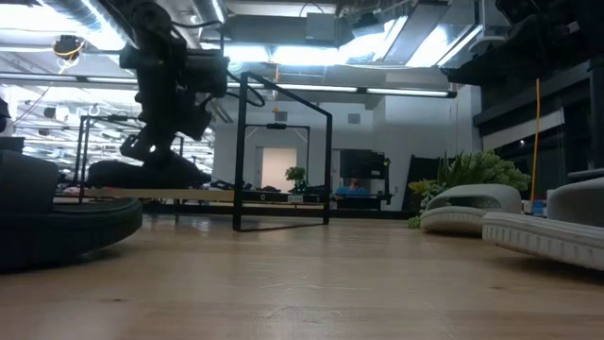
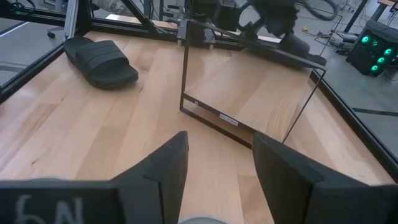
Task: Pick and place slides into the shelf
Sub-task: Put the top black slipper on the shelf
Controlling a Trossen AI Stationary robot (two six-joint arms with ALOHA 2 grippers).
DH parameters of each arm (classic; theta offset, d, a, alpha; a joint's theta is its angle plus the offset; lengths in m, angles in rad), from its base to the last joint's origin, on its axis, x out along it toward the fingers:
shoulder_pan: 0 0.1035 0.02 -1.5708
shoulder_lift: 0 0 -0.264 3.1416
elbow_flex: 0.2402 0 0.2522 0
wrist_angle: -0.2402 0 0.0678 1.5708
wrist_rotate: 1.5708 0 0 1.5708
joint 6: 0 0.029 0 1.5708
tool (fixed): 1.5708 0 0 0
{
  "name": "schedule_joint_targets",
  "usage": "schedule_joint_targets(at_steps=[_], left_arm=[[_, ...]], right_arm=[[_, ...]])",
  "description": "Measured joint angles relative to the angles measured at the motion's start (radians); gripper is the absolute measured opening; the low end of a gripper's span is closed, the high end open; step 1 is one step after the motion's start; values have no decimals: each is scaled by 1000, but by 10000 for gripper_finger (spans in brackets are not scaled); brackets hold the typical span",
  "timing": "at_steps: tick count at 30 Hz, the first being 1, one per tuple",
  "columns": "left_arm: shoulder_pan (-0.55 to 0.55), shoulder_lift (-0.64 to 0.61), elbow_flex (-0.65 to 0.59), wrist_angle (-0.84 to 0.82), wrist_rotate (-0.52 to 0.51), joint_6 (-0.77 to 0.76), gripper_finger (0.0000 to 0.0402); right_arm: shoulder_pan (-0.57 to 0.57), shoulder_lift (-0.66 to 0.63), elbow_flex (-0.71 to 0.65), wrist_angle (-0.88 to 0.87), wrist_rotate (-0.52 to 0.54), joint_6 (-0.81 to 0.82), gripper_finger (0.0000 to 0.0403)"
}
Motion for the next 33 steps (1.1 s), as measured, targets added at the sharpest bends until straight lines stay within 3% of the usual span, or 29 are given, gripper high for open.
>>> schedule_joint_targets(at_steps=[18,33], left_arm=[[136,0,-3,46,12,212,0],[155,0,-3,67,15,288,0]], right_arm=[[0,0,0,1,0,0,180],[0,0,0,16,0,0,180]])
